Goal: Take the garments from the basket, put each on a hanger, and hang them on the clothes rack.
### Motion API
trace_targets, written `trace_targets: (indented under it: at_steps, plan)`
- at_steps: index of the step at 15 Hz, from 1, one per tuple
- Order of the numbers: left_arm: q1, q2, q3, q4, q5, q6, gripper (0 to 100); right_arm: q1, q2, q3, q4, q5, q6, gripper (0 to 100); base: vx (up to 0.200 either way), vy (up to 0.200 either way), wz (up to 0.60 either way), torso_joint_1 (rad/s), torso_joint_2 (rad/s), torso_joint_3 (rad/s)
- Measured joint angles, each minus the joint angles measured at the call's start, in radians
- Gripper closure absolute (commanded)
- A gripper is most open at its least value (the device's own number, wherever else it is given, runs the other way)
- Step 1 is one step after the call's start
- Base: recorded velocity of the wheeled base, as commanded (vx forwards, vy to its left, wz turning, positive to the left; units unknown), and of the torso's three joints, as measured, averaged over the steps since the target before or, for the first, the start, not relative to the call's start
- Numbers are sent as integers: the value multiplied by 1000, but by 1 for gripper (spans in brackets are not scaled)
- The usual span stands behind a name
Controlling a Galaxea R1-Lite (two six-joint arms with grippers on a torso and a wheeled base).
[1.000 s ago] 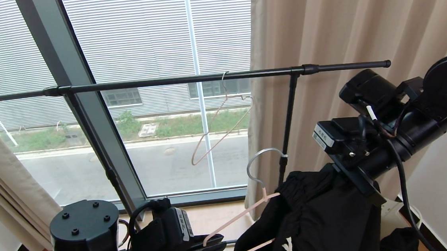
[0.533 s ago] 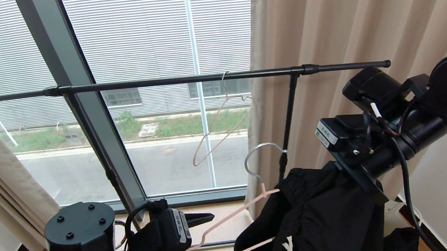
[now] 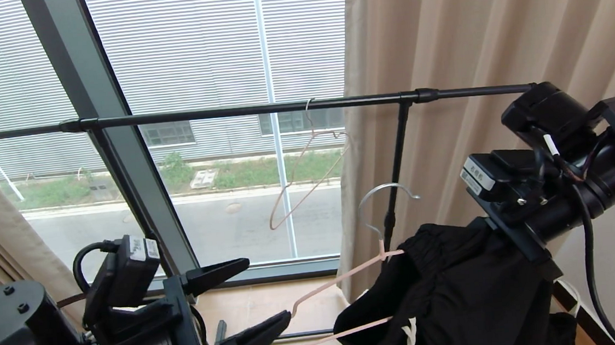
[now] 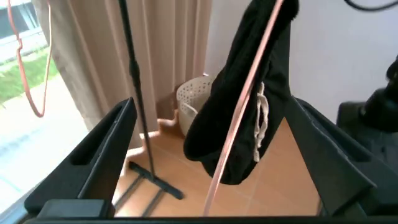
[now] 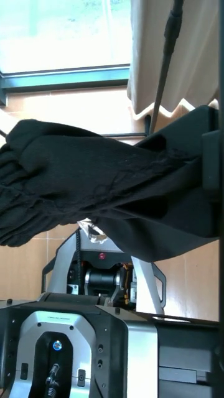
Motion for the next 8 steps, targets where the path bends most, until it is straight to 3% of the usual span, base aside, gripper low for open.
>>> trace_targets:
  at_steps: [4,5,8]
  plan:
    - [195,88,-76,-6,-295,-373,0,-35,-101,70,-1,54,2,100,0,0,0,0,0,0]
    - [221,121,-103,-6,-328,-430,0,-44,-123,84,-1,69,2,100,0,0,0,0,0,0]
    - [227,218,-149,18,-338,-476,0,-56,-183,105,-5,132,5,100,0,0,0,0,0,0]
